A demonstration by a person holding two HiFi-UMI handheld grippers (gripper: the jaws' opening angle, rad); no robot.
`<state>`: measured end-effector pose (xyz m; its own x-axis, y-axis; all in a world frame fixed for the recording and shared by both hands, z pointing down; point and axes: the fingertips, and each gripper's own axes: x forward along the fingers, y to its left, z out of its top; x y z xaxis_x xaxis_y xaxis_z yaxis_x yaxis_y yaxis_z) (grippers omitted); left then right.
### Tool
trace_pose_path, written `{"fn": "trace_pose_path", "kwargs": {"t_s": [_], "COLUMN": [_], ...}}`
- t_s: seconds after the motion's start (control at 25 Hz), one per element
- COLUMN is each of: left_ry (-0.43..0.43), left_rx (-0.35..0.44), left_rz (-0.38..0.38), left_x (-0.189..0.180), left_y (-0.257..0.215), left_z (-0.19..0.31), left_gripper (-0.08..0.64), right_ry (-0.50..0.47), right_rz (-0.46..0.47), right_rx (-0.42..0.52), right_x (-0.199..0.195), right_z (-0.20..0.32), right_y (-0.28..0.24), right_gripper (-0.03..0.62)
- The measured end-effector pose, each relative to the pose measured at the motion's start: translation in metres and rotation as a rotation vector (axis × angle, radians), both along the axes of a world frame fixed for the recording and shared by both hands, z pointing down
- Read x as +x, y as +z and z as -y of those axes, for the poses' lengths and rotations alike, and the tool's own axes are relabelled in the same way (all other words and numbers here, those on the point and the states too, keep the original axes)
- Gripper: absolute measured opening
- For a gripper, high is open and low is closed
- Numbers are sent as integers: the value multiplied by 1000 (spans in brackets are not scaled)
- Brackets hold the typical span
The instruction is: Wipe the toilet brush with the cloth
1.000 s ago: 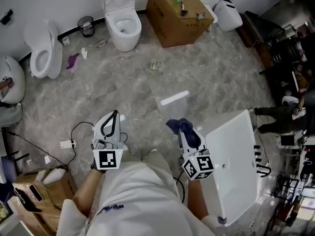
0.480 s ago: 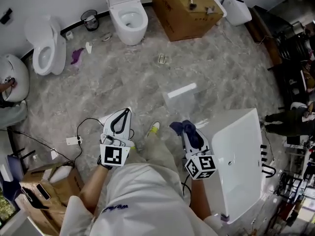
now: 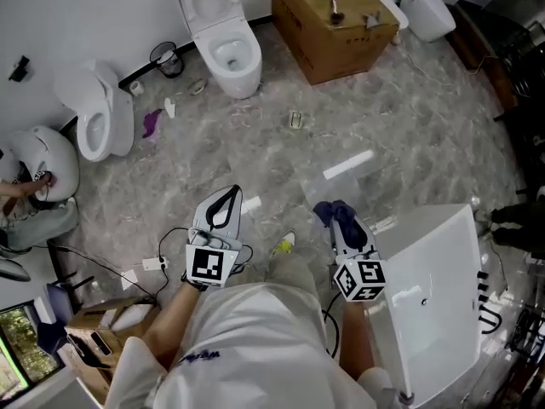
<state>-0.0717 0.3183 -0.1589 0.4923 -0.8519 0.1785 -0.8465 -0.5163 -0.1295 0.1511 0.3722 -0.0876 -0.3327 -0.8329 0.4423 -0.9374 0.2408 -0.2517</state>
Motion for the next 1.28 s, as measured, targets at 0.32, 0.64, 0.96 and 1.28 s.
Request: {"fn": "trace_pose_path", "kwargs": {"t_s": [0.32,0.64,0.96,1.28], "left_ry": [58,64,103,189], "left_rx": [-15,-67,-87,-148], "left_rz": [21,-15,-14,-100], "left_x": [62,48,-16,-29], "left_y": [-5,18,42,71], "left_z": [61,111,192,241], "left_gripper": [2,2,2,2], "right_ry": [57,46,134,183], "right_rz": [26,-17,39,-8], "right_rx": [-58,-125,-219,-217], "right_x": [57,42,-7,-15], "right_z": [50,97,136,183], "right_y": [22,37,28,11], "right_gripper": [126,127,126,126]}}
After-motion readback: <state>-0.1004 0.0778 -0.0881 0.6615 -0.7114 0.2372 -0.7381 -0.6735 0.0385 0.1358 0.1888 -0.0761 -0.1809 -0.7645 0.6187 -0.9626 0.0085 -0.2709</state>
